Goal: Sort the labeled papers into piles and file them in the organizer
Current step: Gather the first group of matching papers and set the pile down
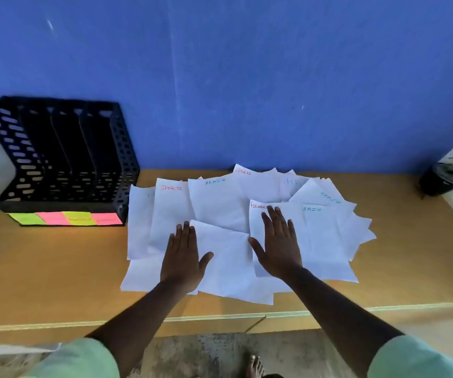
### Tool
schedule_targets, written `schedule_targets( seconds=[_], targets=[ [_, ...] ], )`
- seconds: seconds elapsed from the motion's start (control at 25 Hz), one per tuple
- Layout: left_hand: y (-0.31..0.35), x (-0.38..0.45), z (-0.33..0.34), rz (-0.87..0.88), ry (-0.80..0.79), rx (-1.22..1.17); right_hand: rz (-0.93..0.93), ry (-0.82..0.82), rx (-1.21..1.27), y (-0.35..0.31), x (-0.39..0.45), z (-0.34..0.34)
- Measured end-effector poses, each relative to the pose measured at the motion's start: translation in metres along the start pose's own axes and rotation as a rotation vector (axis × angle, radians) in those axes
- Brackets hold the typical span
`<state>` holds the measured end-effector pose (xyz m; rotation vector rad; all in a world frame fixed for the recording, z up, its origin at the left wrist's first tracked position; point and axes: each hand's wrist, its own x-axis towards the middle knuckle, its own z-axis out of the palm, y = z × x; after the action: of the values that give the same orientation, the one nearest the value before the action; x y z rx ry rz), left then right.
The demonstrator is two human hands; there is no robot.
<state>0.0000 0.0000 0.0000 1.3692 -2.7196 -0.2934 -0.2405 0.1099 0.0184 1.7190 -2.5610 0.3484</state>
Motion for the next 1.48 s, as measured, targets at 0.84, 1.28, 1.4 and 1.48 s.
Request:
schedule_targets(
  seconds=[0.84, 1.28, 1.4, 1.48],
  targets=[
    [0.005, -0.016, 0.069, -0.971, 0.066, -0.951, -0.115, -0.527, 0.0, 0.094, -0.058, 0.083],
    [0.007, -0.009, 0.059, -1.073, -0.046, -1.376, -0.128, -0.513, -0.086, 0.073, -0.068, 0.081],
    [0.004, -0.01, 0.051, -0.969, -0.184, -1.193, -0.074, -0.43, -0.016, 0.055, -0.061, 0.071],
    [-0.002, -0.007, 0.045, -0.916, -0.213, -1.137, -0.087, -0.355, 0.037, 0.045, -0.054, 0.066]
  ],
)
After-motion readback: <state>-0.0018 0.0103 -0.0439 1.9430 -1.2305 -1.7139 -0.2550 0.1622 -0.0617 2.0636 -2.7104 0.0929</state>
